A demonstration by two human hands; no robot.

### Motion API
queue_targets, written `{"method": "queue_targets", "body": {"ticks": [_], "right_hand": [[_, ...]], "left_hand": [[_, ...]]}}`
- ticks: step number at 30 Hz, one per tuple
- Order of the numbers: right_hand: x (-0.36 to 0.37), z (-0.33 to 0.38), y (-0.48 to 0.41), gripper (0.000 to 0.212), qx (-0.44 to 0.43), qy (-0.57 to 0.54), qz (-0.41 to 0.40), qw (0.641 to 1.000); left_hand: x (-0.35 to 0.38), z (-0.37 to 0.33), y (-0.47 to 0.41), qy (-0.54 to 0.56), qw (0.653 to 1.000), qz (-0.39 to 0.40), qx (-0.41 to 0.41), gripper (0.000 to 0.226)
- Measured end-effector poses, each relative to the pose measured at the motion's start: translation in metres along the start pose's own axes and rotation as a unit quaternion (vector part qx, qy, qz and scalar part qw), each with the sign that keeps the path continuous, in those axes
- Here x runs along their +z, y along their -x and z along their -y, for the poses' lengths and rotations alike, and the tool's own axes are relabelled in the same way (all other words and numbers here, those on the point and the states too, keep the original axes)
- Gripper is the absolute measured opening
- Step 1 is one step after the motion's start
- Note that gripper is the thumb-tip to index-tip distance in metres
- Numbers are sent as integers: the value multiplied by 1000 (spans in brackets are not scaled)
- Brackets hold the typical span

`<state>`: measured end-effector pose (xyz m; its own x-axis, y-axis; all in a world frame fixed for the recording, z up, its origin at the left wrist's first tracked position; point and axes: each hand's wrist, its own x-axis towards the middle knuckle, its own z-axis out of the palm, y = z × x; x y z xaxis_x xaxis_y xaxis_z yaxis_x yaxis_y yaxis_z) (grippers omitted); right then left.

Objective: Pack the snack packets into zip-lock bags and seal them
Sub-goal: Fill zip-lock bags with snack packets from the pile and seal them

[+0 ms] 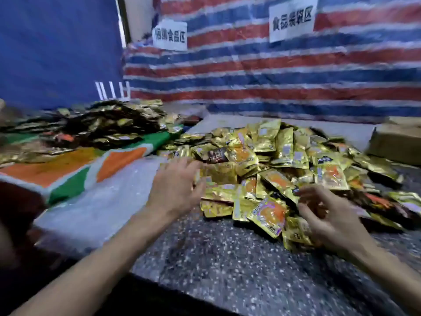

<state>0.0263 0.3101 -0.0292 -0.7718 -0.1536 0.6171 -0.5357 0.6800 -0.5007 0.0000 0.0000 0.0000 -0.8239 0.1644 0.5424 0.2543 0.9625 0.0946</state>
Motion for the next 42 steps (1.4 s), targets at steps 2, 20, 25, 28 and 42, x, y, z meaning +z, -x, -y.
{"method": "queue_targets", "body": {"ticks": [2,20,25,28,42], "right_hand": [[4,10,12,28,5,-7,-19,1000],[10,-14,45,31,77,-167,-63,981],[0,-11,39,7,140,-388,-86,907],[-10,-13,34,50,193,-499,-68,842],[-18,-18,31,18,229,-391,10,891]], "left_hand": [[-14,39,11,-152,972,79,-158,58],[-66,73,-8,-49,941,-13,-334,27],[-58,-40,0,147,978,-144,-24,28],[-24,-99,14,178,955,-147,186,15],[60,-144,43,476,864,145,79,41]]}}
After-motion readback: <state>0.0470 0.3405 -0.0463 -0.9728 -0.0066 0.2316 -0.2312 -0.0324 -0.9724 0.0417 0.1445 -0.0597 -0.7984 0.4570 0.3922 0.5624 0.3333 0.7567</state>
